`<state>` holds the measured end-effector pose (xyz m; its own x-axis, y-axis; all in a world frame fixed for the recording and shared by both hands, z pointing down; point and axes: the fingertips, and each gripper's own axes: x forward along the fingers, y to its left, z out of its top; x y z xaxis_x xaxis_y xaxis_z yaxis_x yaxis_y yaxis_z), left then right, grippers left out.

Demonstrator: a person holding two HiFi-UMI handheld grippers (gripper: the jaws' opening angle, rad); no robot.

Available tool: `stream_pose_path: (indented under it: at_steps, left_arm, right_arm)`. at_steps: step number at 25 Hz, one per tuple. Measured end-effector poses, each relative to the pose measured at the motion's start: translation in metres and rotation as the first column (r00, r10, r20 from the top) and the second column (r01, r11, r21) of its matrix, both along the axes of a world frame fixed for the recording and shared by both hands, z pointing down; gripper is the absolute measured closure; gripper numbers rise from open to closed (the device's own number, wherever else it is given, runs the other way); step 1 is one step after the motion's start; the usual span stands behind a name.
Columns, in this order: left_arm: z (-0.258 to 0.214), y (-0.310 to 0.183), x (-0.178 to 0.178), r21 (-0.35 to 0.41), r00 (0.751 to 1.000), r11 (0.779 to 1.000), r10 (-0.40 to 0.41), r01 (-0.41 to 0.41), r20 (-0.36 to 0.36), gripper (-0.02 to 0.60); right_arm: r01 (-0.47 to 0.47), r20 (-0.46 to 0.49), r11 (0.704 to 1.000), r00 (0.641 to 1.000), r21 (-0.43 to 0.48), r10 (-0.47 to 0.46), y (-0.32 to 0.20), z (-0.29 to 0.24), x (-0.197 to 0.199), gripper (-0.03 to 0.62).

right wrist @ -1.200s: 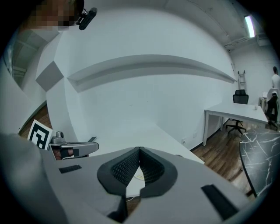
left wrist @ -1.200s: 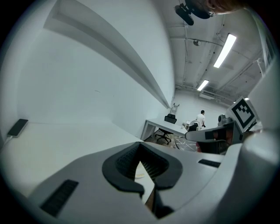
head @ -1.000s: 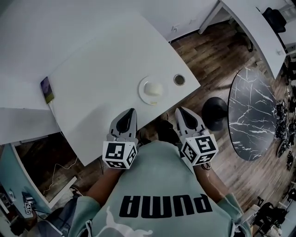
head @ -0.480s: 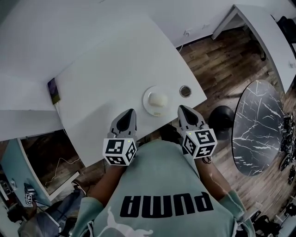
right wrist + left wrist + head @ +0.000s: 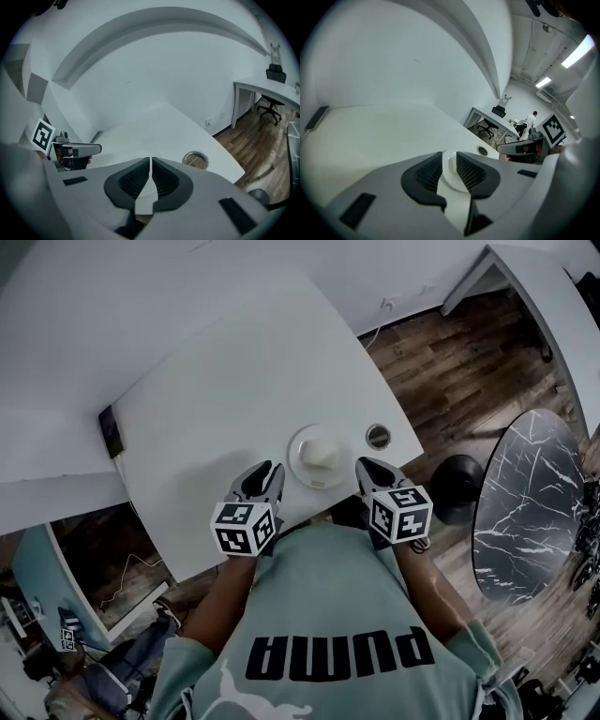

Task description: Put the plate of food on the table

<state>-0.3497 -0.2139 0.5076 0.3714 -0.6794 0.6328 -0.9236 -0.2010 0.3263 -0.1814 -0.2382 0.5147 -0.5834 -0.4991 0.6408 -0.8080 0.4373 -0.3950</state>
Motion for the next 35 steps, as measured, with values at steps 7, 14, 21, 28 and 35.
stream_pose_path:
  at_steps: [7,14,21,28,35]
  left_arm:
    - [0.031,-0.012,0.002,-0.119,0.999,0.993,-0.004,-0.002,-0.05,0.485]
    - [0.063,-0.018,0.011,-0.236,0.997,0.971,0.025,-0.042,-0.075,0.477]
    - [0.086,-0.019,0.013,-0.313,0.997,0.948,0.028,-0.048,-0.069,0.462]
    - [0.095,-0.022,0.014,-0.338,0.997,0.939,0.032,-0.055,-0.073,0.459]
    - [0.101,-0.023,0.016,-0.349,0.997,0.935,0.035,-0.058,-0.071,0.46]
  right_arm:
    - [0.006,0.036,0.991,0.999,-0.137,-0.002,-0.005,0.029,-0.001,0.567]
    - [-0.001,0.05,0.971,0.999,-0.241,0.013,-0.007,0.053,0.002,0.54]
    - [-0.002,0.077,0.945,0.997,-0.328,0.029,-0.005,0.072,0.003,0.534]
    - [-0.005,0.107,0.926,0.993,-0.377,0.048,-0.006,0.081,-0.003,0.534]
    - [-0.004,0.165,0.906,0.983,-0.423,0.081,-0.005,0.087,-0.008,0.534]
